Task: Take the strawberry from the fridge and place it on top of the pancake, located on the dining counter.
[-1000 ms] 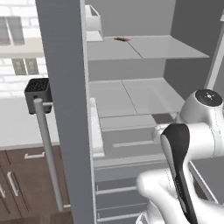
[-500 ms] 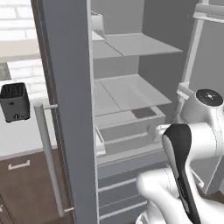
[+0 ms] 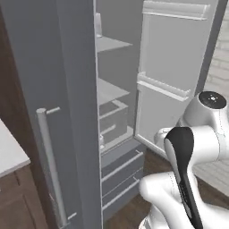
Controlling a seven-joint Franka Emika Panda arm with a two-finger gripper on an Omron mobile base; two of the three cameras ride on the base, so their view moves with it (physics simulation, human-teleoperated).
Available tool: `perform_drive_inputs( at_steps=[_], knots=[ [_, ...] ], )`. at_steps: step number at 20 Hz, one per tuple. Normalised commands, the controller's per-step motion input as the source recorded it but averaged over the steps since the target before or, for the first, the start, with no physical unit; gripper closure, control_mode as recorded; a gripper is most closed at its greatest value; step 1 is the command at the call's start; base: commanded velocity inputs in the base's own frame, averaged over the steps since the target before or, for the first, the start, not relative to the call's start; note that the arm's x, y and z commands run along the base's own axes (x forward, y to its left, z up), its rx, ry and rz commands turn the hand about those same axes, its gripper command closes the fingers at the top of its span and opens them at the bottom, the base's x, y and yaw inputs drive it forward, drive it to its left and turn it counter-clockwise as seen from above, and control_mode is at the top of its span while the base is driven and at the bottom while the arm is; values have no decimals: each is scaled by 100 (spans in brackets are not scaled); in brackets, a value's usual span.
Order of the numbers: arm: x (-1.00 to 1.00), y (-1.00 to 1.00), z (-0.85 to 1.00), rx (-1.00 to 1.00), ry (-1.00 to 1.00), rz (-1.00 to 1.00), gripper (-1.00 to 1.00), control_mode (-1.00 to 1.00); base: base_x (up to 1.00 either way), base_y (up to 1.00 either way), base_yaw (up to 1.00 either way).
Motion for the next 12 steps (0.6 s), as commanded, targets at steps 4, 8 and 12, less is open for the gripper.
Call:
perform_drive_inputs(
  at_steps=[4, 8, 12],
  knots=[
    [0, 0, 0, 0, 0, 0, 100, 100, -24, -22, -78],
    [0, 0, 0, 0, 0, 0, 100, 100, -18, -13, -79],
    [0, 0, 0, 0, 0, 0, 100, 100, -5, -20, -81]
  ],
)
